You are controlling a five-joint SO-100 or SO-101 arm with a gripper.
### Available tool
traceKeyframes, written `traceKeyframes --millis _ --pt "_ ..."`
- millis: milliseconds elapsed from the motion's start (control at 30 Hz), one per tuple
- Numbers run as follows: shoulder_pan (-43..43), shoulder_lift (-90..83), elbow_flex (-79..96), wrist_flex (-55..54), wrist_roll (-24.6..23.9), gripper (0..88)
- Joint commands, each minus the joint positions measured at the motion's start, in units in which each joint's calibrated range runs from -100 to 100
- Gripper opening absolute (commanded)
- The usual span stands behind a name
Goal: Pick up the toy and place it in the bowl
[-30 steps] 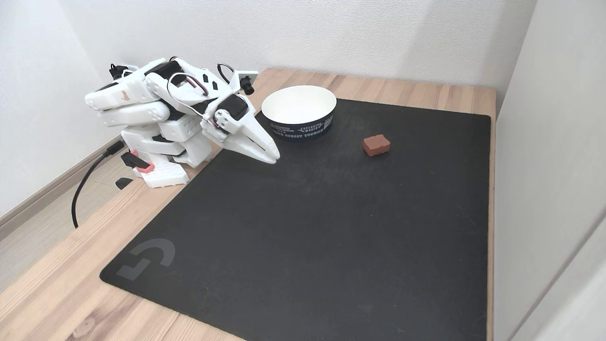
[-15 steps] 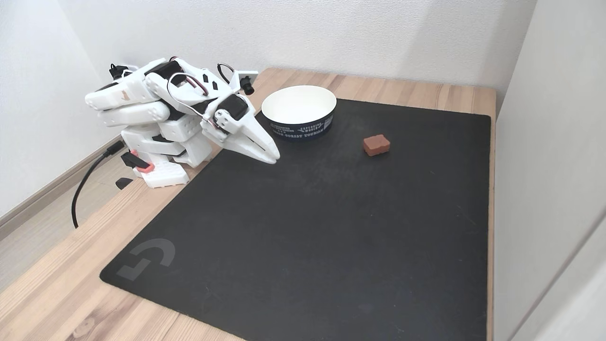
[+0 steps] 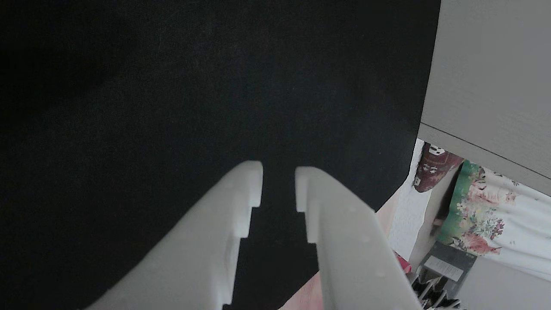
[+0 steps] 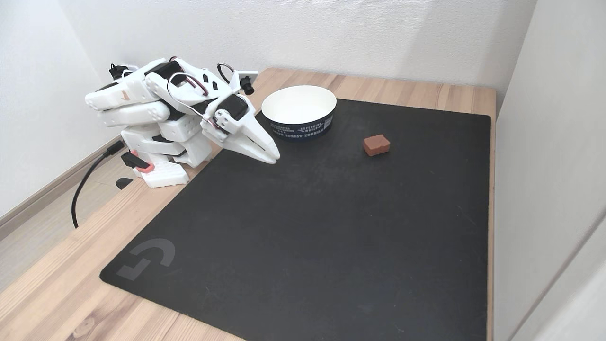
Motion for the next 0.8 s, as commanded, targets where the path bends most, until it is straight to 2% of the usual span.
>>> traceKeyframes --millis 0,367,533,767 --pt "0.4 -0.2 0.6 0.1 -0.2 2.4" --pt "0.4 2.7 -0.6 0.1 -0.3 2.4" --pt "-0.1 11.0 -8.7 0.0 -0.3 2.4" --pt "-4.3 32.1 -30.8 0.2 -0.3 2.4"
